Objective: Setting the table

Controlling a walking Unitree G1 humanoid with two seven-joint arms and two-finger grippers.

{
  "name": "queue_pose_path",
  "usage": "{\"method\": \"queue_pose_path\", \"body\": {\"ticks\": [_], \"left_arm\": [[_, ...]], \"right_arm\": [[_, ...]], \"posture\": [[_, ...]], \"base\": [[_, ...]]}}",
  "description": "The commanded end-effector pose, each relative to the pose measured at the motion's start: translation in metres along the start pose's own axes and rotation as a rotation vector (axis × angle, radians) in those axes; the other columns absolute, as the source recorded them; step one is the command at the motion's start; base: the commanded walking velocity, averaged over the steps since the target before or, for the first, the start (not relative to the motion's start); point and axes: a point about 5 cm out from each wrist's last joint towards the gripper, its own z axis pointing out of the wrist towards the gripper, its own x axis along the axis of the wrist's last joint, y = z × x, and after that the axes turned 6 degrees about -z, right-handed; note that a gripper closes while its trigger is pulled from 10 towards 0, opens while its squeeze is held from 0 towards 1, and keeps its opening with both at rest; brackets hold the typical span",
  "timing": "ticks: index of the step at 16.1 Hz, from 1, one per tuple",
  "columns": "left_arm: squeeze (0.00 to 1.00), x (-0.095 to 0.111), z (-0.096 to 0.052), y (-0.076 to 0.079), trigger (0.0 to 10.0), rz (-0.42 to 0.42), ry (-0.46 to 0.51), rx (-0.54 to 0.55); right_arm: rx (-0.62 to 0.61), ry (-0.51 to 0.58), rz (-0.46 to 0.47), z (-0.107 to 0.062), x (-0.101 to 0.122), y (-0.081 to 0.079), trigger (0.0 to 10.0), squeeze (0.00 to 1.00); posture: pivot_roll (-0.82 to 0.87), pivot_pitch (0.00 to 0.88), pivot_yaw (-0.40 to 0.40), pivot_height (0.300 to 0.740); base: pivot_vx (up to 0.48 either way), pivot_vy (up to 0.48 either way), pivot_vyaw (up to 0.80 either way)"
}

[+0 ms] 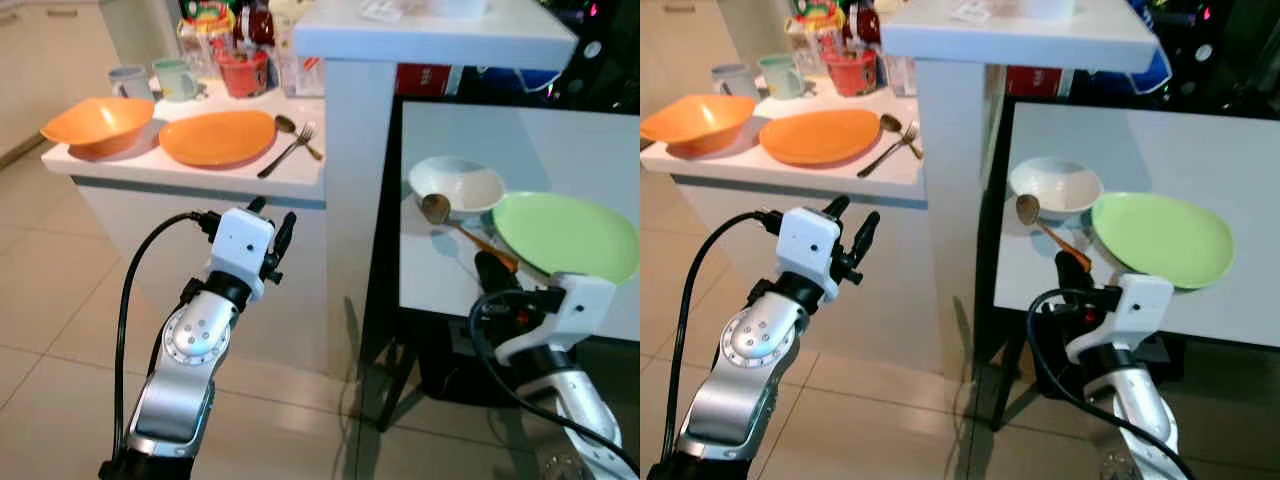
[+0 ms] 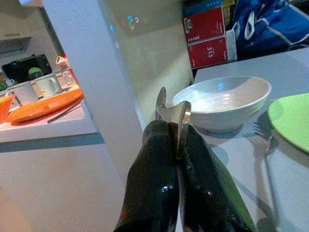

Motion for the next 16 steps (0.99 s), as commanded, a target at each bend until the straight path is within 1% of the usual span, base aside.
{"method": "queue_pose_path", "body": {"ticks": [1,4,6,7,10,12,13,15,16], "left_arm": [[0.0,0.002,0.004,-0.001,10.0,-0.005,0.008,0.003],[0.0,0.001,0.004,-0.002,10.0,-0.013,0.005,0.005],[0.0,-0.003,0.0,0.0,10.0,-0.023,-0.003,0.01],[0.0,-0.002,-0.002,0.0,10.0,-0.012,0.013,0.02],[0.0,-0.004,-0.004,0.002,10.0,0.017,0.003,0.015],[0.0,-0.006,-0.004,0.002,10.0,-0.009,-0.006,0.033],[0.0,-0.006,-0.003,0.001,10.0,-0.01,-0.011,0.042],[0.0,-0.006,-0.001,0.001,10.0,-0.012,-0.004,0.054],[0.0,-0.005,-0.001,0.003,10.0,-0.008,0.001,0.053]], "right_arm": [[-0.007,-0.002,0.003,0.001,0.0,0.0,10.0,0.0],[-0.026,-0.004,0.014,-0.002,-0.001,0.001,10.0,0.0],[-0.029,-0.006,0.013,-0.004,0.0,0.002,10.0,0.0],[-0.032,-0.005,0.012,-0.005,0.0,0.003,10.0,0.0],[-0.032,0.006,0.002,-0.006,0.002,0.005,10.0,0.0],[-0.036,0.008,-0.01,-0.005,0.003,0.006,10.0,0.0],[-0.038,0.01,-0.013,-0.003,0.003,0.006,10.0,0.0],[-0.037,0.009,-0.037,0.004,0.003,0.007,10.0,0.0],[-0.048,-0.007,-0.065,0.01,0.002,0.01,10.0,0.0]], "posture": [[-0.04,0.0,0.052,0.74],[-0.04,0.0,0.051,0.74],[-0.04,0.0,0.044,0.74],[-0.04,0.0,0.041,0.74],[-0.04,0.0,0.035,0.74],[-0.04,0.0,0.033,0.74],[-0.04,0.0,0.033,0.74],[-0.05,0.0,0.035,0.74],[-0.05,0.0,0.033,0.74]], "base": [[0.0,0.416,-0.8],[0.0,0.449,-0.8],[0.0,0.426,-0.8],[0.0,0.0,-0.51],[0.0,-0.48,0.0],[0.0,0.0,0.0],[0.0,0.0,0.0],[0.0,0.0,0.0],[0.0,0.0,0.0]]}}
